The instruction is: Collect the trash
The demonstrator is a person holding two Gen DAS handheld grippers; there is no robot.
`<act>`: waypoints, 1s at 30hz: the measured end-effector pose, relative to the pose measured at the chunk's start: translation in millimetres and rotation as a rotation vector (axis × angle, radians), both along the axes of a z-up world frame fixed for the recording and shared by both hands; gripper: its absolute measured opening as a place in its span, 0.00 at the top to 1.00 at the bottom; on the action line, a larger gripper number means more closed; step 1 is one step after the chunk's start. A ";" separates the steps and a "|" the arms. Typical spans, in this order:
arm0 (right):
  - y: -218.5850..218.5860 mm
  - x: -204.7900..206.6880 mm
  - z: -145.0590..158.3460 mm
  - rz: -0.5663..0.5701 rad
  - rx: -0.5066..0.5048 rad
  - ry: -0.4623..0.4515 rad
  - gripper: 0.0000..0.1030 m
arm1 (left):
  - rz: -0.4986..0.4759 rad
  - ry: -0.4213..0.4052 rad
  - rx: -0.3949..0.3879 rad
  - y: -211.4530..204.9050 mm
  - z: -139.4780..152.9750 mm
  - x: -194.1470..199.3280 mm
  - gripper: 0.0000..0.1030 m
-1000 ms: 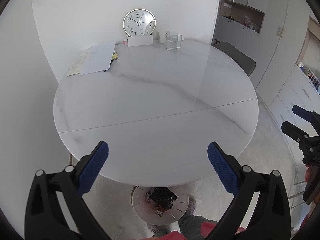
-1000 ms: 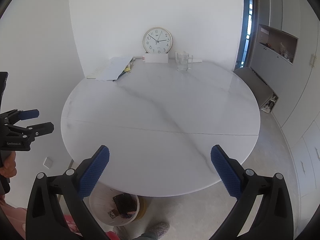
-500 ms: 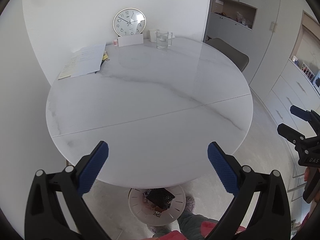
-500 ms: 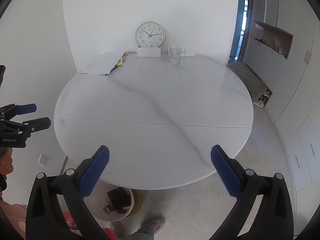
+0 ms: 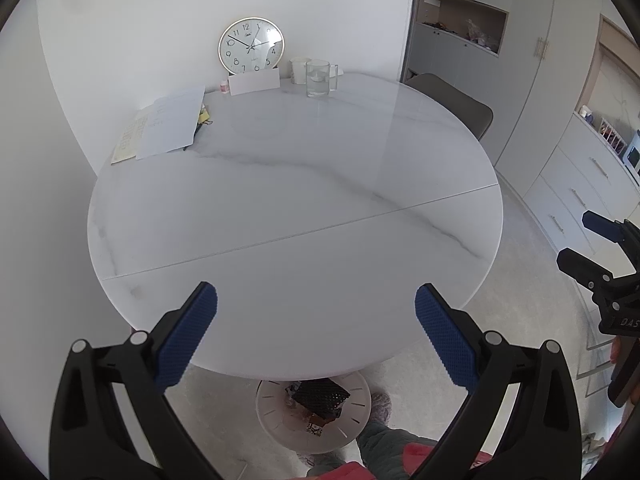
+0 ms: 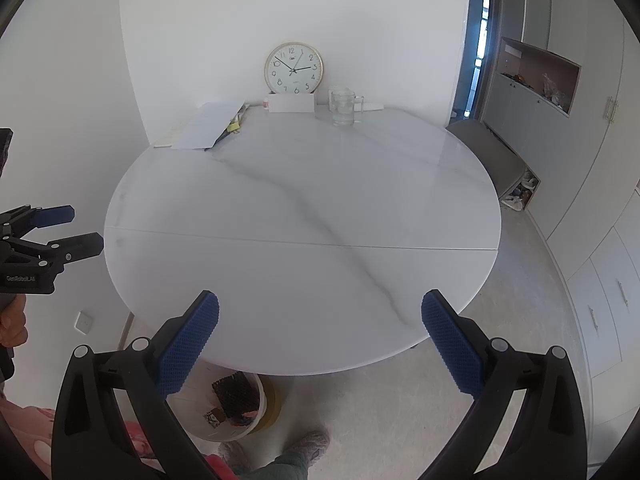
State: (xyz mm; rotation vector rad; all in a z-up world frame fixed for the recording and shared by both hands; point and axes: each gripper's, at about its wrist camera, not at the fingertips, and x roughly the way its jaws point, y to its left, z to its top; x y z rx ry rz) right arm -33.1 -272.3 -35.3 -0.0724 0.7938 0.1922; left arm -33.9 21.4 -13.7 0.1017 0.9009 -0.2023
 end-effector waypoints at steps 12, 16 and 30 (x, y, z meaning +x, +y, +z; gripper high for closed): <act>-3.7 -4.1 -0.7 -0.004 -0.002 0.003 0.02 | -0.036 -0.026 -0.004 -7.0 6.2 0.7 0.08; -4.1 -5.6 -1.2 -0.005 -0.004 0.002 0.02 | -0.040 -0.041 -0.013 -9.3 7.8 -0.1 0.08; -3.6 -13.7 -0.9 -0.010 -0.004 0.000 0.02 | -0.071 -0.034 -0.010 -9.8 7.2 -4.1 0.08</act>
